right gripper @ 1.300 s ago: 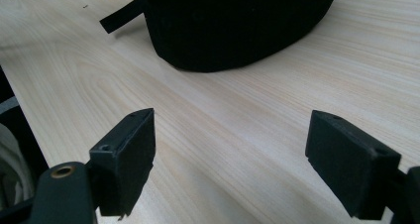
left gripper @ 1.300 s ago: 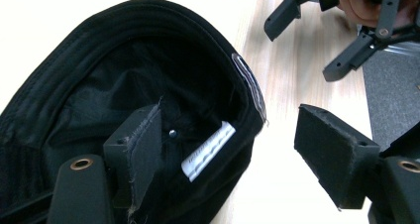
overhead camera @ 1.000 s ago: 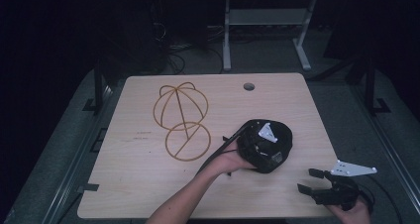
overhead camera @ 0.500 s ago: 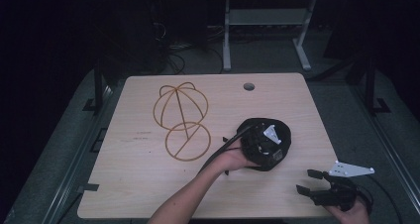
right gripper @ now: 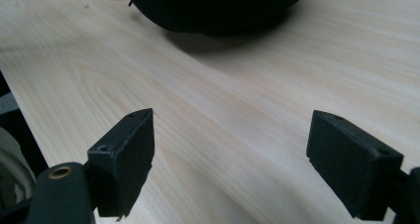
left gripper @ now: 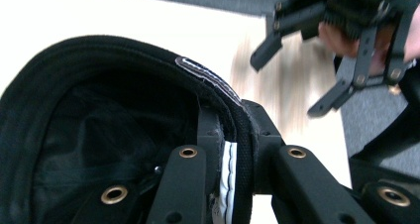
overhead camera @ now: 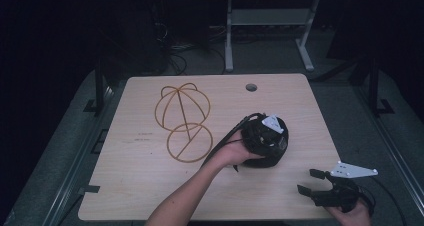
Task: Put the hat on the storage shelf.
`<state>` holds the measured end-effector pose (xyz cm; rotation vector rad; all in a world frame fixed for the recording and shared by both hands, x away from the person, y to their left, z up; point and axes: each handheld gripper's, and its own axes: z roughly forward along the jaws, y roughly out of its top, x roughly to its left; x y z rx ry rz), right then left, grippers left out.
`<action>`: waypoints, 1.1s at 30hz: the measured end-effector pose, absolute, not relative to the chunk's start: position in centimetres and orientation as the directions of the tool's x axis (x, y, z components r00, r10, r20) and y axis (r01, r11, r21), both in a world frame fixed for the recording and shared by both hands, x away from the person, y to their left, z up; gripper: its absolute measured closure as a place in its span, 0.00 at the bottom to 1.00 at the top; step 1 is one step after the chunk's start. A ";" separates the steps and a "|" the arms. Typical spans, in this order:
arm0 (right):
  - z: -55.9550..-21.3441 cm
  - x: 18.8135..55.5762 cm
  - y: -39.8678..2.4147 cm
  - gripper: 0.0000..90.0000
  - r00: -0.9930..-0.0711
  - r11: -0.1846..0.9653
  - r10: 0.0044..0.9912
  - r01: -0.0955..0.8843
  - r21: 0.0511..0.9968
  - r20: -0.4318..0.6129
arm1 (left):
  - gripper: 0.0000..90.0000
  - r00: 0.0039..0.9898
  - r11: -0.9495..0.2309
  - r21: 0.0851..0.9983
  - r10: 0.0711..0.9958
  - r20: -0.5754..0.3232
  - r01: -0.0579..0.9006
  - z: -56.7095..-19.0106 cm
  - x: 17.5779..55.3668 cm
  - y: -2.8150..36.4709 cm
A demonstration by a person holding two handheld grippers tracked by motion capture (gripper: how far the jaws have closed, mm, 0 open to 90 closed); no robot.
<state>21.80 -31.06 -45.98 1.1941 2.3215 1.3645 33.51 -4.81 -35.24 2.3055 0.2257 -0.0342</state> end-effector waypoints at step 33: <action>-42.1 20.7 -29.7 0.43 -0.659 0.113 0.740 0.319 0.941 0.134 | 0.89 0.993 -0.595 0.803 -0.076 -0.086 0.024 -28.9 29.9 -8.7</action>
